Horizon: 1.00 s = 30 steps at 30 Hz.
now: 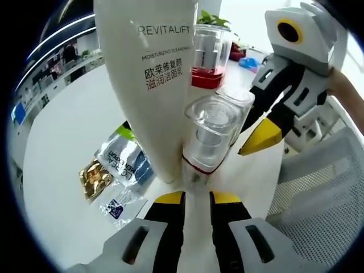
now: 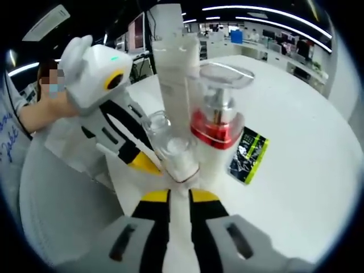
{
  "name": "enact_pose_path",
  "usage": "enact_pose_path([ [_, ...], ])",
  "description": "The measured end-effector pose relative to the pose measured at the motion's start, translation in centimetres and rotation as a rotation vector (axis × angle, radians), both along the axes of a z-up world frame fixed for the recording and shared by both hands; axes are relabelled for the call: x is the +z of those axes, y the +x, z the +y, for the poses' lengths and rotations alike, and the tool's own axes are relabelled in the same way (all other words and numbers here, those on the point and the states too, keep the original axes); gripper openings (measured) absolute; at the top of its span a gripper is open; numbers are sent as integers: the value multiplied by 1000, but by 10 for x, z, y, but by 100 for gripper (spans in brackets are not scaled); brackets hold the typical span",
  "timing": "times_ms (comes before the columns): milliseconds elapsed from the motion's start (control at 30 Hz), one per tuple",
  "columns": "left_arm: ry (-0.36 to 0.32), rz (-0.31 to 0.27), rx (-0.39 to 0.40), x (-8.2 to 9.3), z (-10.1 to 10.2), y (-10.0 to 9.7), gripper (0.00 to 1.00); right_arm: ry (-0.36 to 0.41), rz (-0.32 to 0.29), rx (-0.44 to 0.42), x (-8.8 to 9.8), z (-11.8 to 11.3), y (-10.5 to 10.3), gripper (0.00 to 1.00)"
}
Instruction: Arrange the skincare products in the storage area until every visible bottle or jar stands upright without overlapping.
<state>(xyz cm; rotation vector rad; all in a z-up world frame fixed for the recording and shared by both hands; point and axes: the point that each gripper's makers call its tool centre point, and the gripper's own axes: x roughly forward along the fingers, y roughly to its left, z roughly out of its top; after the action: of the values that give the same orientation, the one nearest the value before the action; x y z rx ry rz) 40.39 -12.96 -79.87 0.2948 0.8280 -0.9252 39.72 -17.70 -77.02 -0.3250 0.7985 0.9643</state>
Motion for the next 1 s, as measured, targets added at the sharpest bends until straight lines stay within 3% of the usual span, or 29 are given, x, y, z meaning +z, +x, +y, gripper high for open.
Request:
enact_pose_path([
  [233, -24, -15, -12, 8, -6, -1, 14, 0, -6, -4, 1, 1, 0, 13],
  [600, -20, -13, -8, 6, -6, 1, 15, -5, -15, -8, 4, 0, 4, 14],
  [1000, -18, -41, 7, 17, 4, 1, 18, -1, -44, -34, 16, -9, 4, 18],
])
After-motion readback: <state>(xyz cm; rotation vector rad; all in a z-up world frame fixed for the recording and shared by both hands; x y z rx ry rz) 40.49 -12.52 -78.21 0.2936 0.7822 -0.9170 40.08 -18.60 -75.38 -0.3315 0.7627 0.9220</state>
